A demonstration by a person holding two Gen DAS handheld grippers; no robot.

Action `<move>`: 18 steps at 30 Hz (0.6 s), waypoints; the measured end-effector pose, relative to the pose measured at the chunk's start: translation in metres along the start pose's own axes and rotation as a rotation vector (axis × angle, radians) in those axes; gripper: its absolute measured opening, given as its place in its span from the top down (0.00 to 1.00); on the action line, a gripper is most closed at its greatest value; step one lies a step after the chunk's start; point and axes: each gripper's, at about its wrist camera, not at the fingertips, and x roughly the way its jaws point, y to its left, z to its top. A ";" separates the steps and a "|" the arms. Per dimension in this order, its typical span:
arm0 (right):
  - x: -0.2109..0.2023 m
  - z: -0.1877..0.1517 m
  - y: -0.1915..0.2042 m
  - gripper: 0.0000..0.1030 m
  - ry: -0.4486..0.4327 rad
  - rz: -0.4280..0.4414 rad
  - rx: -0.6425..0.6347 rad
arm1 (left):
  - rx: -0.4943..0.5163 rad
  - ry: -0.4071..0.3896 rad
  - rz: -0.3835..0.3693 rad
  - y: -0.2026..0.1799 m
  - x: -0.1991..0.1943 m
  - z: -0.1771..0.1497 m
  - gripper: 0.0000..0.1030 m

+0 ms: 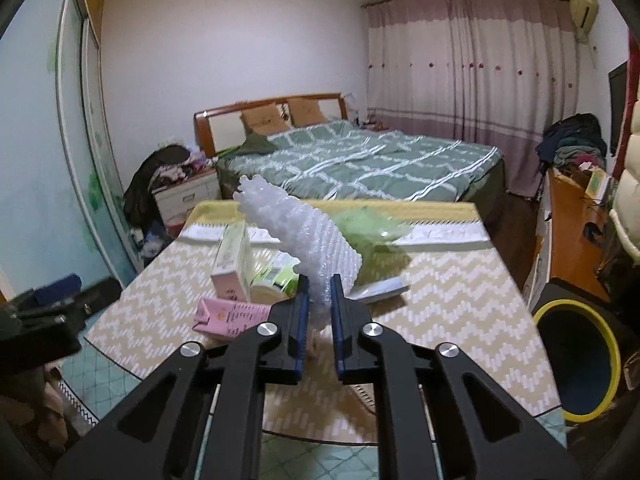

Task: Collect trash
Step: 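Grasp the white foam fruit net on the table with the right tool, then carry the foam net over the bin and open the right tool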

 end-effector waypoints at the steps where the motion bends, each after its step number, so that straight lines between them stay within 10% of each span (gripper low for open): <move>1: -0.003 0.001 -0.002 0.90 -0.006 0.000 0.007 | 0.003 0.001 -0.002 -0.001 0.000 0.000 0.05; 18: -0.037 -0.017 -0.163 0.90 -0.047 -0.402 0.257 | 0.090 0.071 -0.025 -0.054 0.035 -0.012 0.05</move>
